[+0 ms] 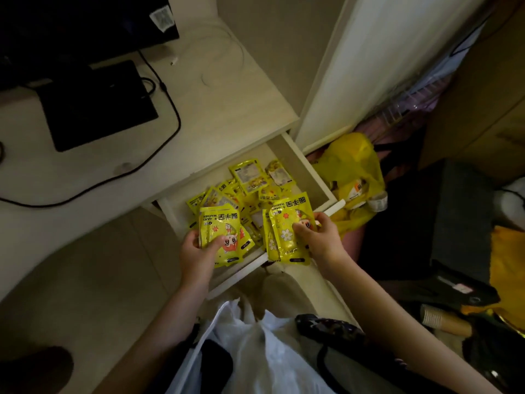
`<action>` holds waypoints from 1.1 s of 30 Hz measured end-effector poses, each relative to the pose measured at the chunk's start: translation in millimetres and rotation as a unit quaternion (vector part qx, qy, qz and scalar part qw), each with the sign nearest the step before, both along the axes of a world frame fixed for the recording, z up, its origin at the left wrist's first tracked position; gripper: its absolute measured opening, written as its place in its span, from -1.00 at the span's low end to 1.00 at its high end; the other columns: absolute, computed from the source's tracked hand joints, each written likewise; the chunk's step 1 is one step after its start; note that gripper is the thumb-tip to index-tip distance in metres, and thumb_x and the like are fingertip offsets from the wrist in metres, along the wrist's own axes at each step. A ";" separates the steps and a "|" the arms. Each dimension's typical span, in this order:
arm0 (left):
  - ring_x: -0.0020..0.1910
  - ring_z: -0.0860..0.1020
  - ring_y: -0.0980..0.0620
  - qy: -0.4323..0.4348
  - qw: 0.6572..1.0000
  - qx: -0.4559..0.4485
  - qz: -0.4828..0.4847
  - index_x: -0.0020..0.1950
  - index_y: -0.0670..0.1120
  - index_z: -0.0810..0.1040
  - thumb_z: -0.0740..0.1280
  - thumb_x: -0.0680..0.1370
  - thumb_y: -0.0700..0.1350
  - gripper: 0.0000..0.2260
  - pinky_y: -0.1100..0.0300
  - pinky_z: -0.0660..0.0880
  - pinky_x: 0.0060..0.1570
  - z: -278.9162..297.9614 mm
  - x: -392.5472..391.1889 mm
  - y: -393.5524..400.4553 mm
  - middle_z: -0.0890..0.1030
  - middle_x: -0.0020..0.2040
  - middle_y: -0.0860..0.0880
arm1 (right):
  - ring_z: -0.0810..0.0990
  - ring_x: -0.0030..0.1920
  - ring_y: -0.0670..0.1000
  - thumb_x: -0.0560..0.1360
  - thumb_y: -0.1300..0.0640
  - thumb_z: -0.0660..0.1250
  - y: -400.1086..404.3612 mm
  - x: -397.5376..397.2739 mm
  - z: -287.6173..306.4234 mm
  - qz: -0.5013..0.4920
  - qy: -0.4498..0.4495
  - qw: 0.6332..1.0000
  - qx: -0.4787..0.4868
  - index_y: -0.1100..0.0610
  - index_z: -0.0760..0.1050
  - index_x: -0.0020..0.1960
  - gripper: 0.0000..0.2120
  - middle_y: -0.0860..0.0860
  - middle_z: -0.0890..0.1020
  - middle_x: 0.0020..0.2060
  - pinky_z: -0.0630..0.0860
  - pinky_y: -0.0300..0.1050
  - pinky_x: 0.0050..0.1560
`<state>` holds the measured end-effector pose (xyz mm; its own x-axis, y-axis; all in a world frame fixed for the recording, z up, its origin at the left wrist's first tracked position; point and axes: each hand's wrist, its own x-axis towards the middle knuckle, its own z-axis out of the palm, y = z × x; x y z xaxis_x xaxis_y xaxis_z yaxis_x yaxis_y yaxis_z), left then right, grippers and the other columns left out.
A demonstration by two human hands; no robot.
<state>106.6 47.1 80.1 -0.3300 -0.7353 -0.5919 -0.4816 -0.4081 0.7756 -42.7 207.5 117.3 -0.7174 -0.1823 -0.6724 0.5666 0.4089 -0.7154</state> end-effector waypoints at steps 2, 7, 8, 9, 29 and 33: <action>-0.15 0.61 -0.02 -0.012 1.000 0.000 0.025 0.08 -0.12 0.54 0.50 0.40 -0.21 -0.71 0.22 0.45 -0.28 -4.2 -15.5 9.0 0.63 -0.08 -0.07 | 0.66 -0.02 0.14 0.49 0.20 0.38 -5.4 -22.4 -1.6 0.036 -0.014 0.999 0.006 0.11 0.41 0.17 -0.72 0.08 0.62 0.02 0.61 0.21 0.02; -0.14 0.57 0.01 -0.035 0.994 0.009 0.100 0.17 -0.19 0.55 0.51 0.39 -0.19 -0.62 0.27 0.42 -0.29 -16.3 -41.6 29.6 0.64 -0.02 -0.11 | 0.61 -0.15 0.00 0.51 0.22 0.33 -20.2 -70.3 -9.9 0.126 -0.010 0.992 0.001 0.12 0.40 0.09 -0.81 0.03 0.58 -0.12 0.61 0.02 -0.07; -0.12 0.58 0.00 -0.039 0.993 0.012 0.113 0.19 -0.18 0.55 0.52 0.38 -0.17 -0.60 0.27 0.43 -0.29 -20.1 -44.3 32.2 0.65 -0.01 -0.11 | 0.60 -0.14 -0.01 0.52 0.22 0.33 -24.2 -76.5 -12.7 0.140 -0.012 0.990 0.003 0.11 0.40 0.10 -0.81 0.01 0.57 -0.13 0.61 0.01 -0.05; -0.09 0.59 -0.01 -0.043 0.991 0.016 0.127 0.19 -0.17 0.55 0.53 0.38 -0.15 -0.58 0.25 0.43 -0.27 -23.9 -46.9 34.4 0.65 0.00 -0.10 | 0.61 -0.09 0.01 0.52 0.22 0.33 -28.8 -81.8 -15.7 0.154 -0.019 0.988 0.004 0.12 0.40 0.13 -0.79 0.02 0.58 -0.09 0.61 0.03 -0.01; 0.03 0.60 -0.08 -0.113 0.973 0.149 0.137 0.20 -0.12 0.54 0.50 0.41 -0.14 -0.62 -0.03 0.55 0.07 -116.3 -67.0 -0.2 0.63 0.05 -0.08 | 0.54 0.21 0.15 0.49 0.15 0.38 -108.8 -113.4 -140.3 0.290 -0.138 0.936 0.142 0.10 0.30 0.44 -0.45 0.09 0.50 0.29 0.60 0.03 -0.10; 0.10 0.56 -0.13 -0.148 0.974 0.148 0.087 0.27 -0.12 0.52 0.43 0.48 -0.14 -0.63 -0.07 0.53 0.12 -128.6 -54.9 1.1 0.60 0.14 -0.13 | 0.57 0.13 0.12 0.41 0.19 0.48 -96.7 -131.8 -159.5 0.311 -0.138 0.924 0.172 0.15 0.49 0.25 -0.57 0.10 0.57 0.17 0.59 0.08 0.11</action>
<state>51.7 48.2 -48.5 0.0015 -0.5478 -0.8366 -0.5698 -0.6880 0.4495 -174.5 110.8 -42.1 -0.3384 -0.2429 -0.9091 0.2861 0.8938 -0.3453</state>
